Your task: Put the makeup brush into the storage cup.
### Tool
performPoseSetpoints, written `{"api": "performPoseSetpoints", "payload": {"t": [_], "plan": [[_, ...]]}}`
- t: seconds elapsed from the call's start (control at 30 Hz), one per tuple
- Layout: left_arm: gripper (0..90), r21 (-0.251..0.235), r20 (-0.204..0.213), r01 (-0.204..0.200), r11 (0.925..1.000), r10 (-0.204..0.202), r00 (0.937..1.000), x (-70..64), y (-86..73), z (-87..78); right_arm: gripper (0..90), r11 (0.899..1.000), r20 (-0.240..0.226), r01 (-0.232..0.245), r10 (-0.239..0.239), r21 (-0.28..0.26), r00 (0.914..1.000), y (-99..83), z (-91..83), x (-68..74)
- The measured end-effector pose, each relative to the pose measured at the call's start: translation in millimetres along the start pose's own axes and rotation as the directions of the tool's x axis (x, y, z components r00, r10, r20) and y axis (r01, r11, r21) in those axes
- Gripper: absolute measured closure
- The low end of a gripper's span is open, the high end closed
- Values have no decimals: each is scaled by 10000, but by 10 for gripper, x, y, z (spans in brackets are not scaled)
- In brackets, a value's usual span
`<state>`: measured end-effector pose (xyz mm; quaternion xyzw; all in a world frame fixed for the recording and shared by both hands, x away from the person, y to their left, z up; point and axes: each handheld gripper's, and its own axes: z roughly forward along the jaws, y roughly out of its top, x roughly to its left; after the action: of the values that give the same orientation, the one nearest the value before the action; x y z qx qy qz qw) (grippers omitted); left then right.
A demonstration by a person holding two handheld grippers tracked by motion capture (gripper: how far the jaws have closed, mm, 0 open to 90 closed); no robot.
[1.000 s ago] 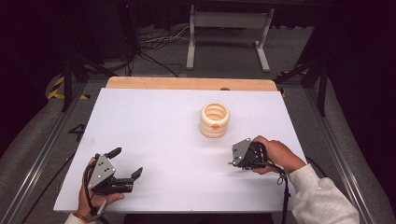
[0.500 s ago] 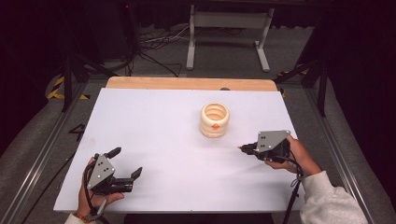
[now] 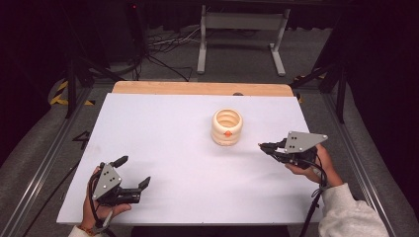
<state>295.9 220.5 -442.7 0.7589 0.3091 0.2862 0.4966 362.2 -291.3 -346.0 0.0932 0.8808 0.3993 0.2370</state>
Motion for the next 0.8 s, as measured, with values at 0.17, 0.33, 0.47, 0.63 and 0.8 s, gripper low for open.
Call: {"api": "performPoseSetpoints", "payload": {"t": [0.17, 0.33, 0.47, 0.63, 0.8], "plan": [[50, -12, -8, 18, 10000, -18, 10000, -1, -1, 1, 851, 9992, 216, -221, 228, -325, 9995, 13, -23, -12], [50, -24, -23, 31, 10000, -31, 10000, 0, -1, -1, 852, 9969, 493, -397, 431, -678, 9979, 37, -65, -31], [50, -19, -25, -18, 10000, 18, 10000, 4, 0, 1, 851, 9927, 686, -597, 671, -1049, 9954, 53, -98, -48], [50, -28, -40, -7, 10000, 7, 10000, 5, 0, 0, 851, 9829, 839, -928, 1071, -1592, 9907, 65, -112, -61], [50, -17, -31, -12, 10000, 12, 10000, 5, 0, 1, 851, 9728, 981, -1168, 1385, -2000, 9855, 86, -108, -67]]}}
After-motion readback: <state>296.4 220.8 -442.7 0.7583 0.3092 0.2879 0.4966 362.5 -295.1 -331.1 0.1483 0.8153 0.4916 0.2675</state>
